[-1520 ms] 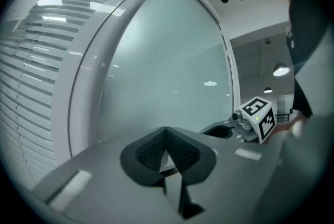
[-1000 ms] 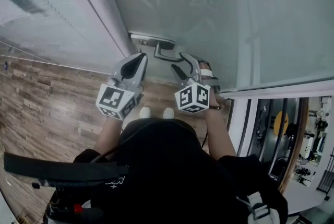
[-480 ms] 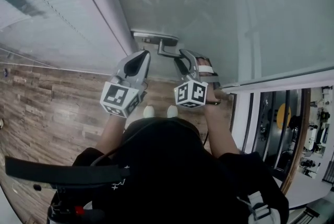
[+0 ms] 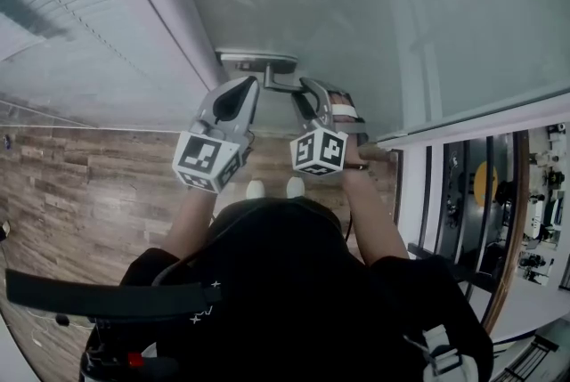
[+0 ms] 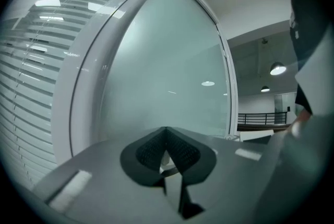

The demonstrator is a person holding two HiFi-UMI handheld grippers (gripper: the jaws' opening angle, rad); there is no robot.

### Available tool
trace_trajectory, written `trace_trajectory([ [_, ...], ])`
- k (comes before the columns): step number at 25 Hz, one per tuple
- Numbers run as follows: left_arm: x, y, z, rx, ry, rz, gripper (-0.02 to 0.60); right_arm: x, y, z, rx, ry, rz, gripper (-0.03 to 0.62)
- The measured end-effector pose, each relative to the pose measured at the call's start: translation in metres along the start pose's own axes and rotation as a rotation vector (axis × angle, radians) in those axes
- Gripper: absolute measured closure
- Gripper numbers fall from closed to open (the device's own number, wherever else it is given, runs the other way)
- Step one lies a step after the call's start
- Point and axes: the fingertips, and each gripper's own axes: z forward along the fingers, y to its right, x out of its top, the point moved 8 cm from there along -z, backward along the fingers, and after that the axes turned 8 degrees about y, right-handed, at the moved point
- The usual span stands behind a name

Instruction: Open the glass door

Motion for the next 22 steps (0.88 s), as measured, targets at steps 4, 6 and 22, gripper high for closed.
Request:
trace_trajectory([
  [4,0.004,0.004,0.006,-0.031,-0.003,0.010,0.581,0.004,0.003,0.000,-0.011,0.005,0.053,0.451],
  [6,0.006,0.007,0.007,-0.045,-0.003,0.009,0.581,0.005,0.003,0.000,-0.019,0.007,0.077,0.451],
  [22,-0.004,0.003,0.003,-0.094,-0.014,0.012,0.581,-0.003,-0.009,0.011,-0.036,0.008,0.288,0.451],
])
